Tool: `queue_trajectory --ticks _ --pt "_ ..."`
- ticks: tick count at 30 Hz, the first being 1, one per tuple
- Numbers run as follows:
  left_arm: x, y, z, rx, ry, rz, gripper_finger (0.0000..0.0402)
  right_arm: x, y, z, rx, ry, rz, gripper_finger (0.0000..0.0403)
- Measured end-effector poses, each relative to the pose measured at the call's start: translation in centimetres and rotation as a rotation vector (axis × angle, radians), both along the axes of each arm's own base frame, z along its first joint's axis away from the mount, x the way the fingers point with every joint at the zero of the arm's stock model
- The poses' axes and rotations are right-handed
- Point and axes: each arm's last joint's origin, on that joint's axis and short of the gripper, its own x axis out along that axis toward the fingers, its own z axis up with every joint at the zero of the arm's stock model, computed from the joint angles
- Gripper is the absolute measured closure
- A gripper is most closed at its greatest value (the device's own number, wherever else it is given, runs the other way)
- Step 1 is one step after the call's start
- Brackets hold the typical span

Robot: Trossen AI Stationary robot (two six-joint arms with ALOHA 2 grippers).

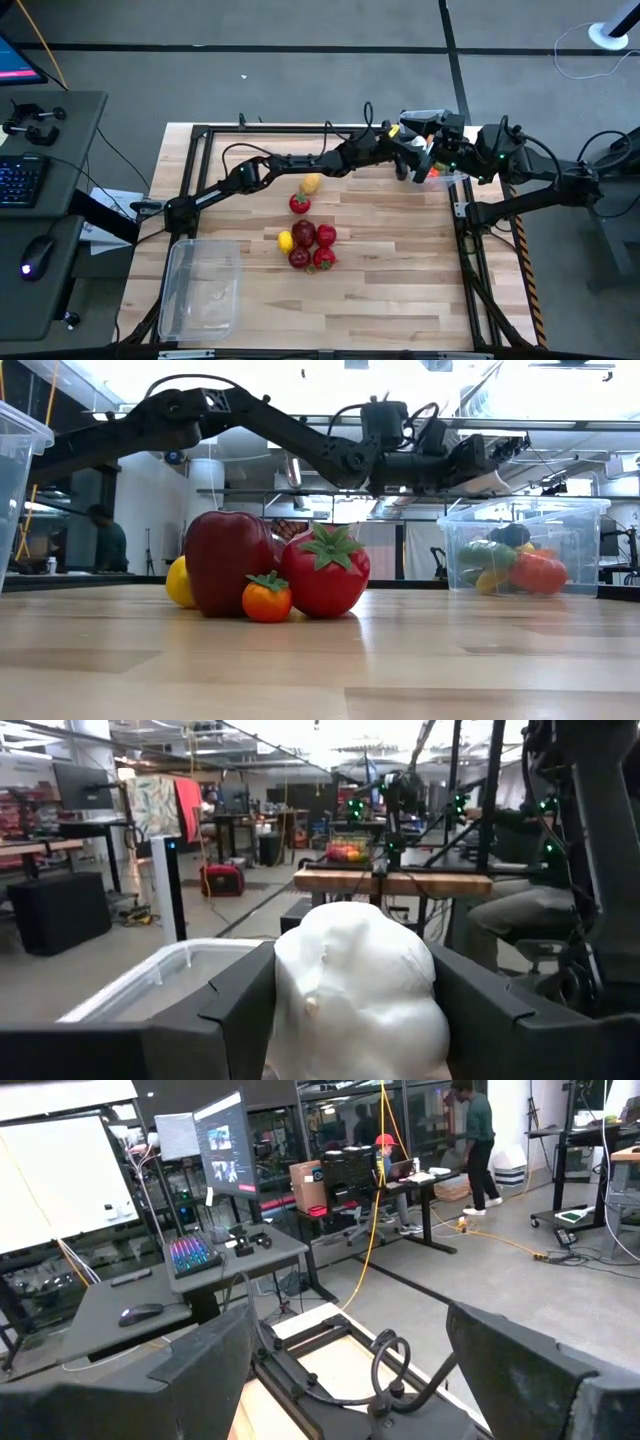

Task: Sort produce into baskets
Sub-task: Put the white garlic into the top transparent bin, then put the top bottom red tomato into the bottom transparent bin

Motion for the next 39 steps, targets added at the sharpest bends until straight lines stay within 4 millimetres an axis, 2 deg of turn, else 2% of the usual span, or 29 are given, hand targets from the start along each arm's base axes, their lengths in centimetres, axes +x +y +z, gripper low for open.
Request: queue_trajectory --ticks 8,16,19,22,25,27,31,35,36,39 --pt "0.0 -0.1 -0.3 -0.003 0.035 -0.045 0.0143 0.0 0.0 0.0 0.000 0.001 0.000 0.0079" --pt "0.1 -0.1 -0.7 0.081 0.094 -0.040 0.0069 0.5 0.0 -0.2 0.002 0.012 0.000 0.0079" --pt "-0.2 -0.1 0.5 0.091 0.099 -0.040 0.0050 0.5 0.0 -0.3 0.000 0.015 0.001 0.0079" --pt "-1.1 -0.4 4.0 0.081 0.142 -0.042 0.0047 0.4 0.0 -0.2 -0.010 0.016 -0.016 0.0079" --pt "-2.8 -0.4 7.3 0.088 0.276 -0.056 0.0046 0.2 -0.1 0.2 -0.019 -0.012 -0.053 0.0079" --pt "-4.2 -0.4 8.6 0.092 0.401 -0.111 0.0046 0.1 -0.2 0.5 -0.017 -0.045 -0.068 0.0079" --pt "-7.9 -0.1 9.7 -0.031 0.647 -0.356 0.0046 0.1 -0.2 1.0 -0.011 -0.102 -0.083 0.0079" --pt "-12.7 -0.1 10.3 -0.247 0.694 -0.852 0.0046 0.0 -0.2 1.5 -0.012 -0.154 -0.082 0.0079" --pt "-13.8 -0.2 10.0 -0.314 0.696 -0.928 0.0046 0.0 -0.2 1.6 -0.010 -0.163 -0.081 0.0079" --pt "-16.7 -1.1 9.2 -0.423 0.758 -0.959 0.0046 0.0 -0.2 1.6 -0.010 -0.163 -0.081 0.0079"
